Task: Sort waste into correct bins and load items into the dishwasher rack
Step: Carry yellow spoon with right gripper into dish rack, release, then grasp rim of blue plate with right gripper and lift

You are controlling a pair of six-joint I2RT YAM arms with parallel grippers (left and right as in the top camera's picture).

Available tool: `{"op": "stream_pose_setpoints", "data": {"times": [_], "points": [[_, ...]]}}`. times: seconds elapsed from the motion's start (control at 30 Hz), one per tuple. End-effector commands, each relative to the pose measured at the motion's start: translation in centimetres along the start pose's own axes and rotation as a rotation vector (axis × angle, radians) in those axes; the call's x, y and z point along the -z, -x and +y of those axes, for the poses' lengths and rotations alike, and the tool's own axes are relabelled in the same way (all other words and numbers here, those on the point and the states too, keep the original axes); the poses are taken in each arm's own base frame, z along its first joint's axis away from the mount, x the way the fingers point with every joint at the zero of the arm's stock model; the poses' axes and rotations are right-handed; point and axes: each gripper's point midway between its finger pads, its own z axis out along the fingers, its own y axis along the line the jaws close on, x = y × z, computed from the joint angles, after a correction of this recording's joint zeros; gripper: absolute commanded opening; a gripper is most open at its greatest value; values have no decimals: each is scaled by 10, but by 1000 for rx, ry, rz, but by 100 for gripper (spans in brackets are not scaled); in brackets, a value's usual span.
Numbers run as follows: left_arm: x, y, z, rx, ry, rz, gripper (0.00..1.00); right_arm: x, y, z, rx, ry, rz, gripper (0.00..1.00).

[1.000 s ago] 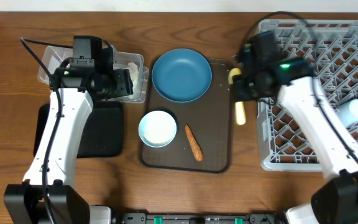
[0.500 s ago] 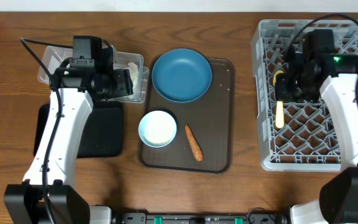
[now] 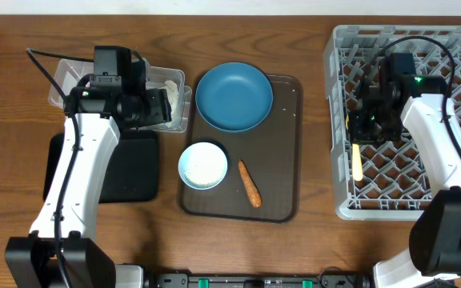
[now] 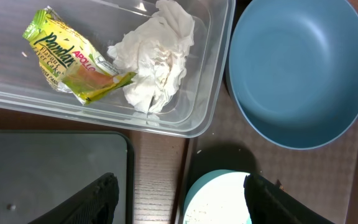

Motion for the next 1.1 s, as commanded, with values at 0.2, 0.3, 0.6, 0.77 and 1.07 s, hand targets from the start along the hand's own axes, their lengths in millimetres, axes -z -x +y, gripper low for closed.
{"op": "stream_pose_setpoints", "data": {"times": [0.2, 0.3, 0.6, 0.77, 1.07], "points": [[2, 2, 3, -13, 14, -6, 67, -5, -2, -1, 17, -8, 9, 45], [2, 2, 3, -13, 14, -6, 67, -5, 0, -1, 18, -7, 2, 46], [2, 2, 3, -13, 14, -6, 67, 30, 48, 21, 84, 12, -172, 49], [2, 2, 3, -12, 14, -6, 67, 57, 99, 65, 196, 88, -396, 49], [2, 2, 3, -12, 14, -5, 67, 22, 130, 144, 275, 180, -469, 52]]}}
